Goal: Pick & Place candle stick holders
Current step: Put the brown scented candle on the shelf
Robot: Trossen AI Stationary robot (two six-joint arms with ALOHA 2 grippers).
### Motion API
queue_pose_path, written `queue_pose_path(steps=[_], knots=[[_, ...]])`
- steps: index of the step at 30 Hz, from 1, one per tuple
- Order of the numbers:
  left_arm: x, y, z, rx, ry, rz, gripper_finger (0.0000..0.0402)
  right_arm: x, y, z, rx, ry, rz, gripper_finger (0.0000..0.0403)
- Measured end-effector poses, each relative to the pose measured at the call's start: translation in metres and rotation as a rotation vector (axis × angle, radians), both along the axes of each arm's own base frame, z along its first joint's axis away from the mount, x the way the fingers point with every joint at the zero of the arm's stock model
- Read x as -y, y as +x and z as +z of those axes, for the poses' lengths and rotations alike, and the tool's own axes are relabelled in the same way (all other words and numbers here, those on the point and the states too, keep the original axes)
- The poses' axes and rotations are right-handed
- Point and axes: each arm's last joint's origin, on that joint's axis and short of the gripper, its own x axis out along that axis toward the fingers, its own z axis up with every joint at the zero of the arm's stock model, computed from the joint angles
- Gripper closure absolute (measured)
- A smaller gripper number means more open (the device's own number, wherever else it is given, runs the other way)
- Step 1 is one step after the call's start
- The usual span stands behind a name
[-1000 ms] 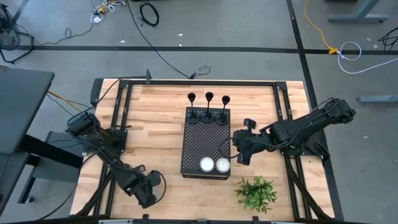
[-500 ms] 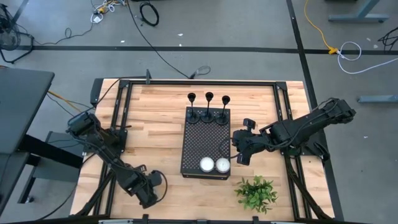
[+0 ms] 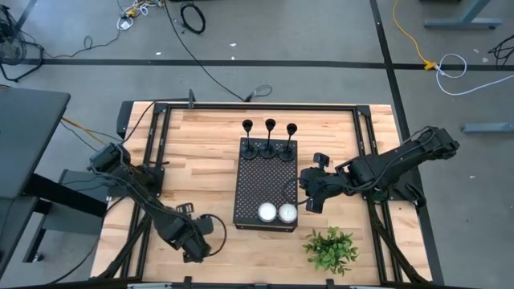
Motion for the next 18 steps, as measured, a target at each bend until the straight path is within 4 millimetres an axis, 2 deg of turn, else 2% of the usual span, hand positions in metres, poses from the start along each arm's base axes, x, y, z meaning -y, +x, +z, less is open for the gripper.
queue_pose_path(steps=[11,18], knots=[[-0.025,0.032,0.064,0.101,0.110,-0.155,0.0401,0.000,0.000,0.000,0.000,0.000,0.000,0.0289],[-0.052,0.054,0.090,0.170,0.164,-0.271,0.0401,0.000,0.000,0.000,0.000,0.000,0.000,0.0289]])
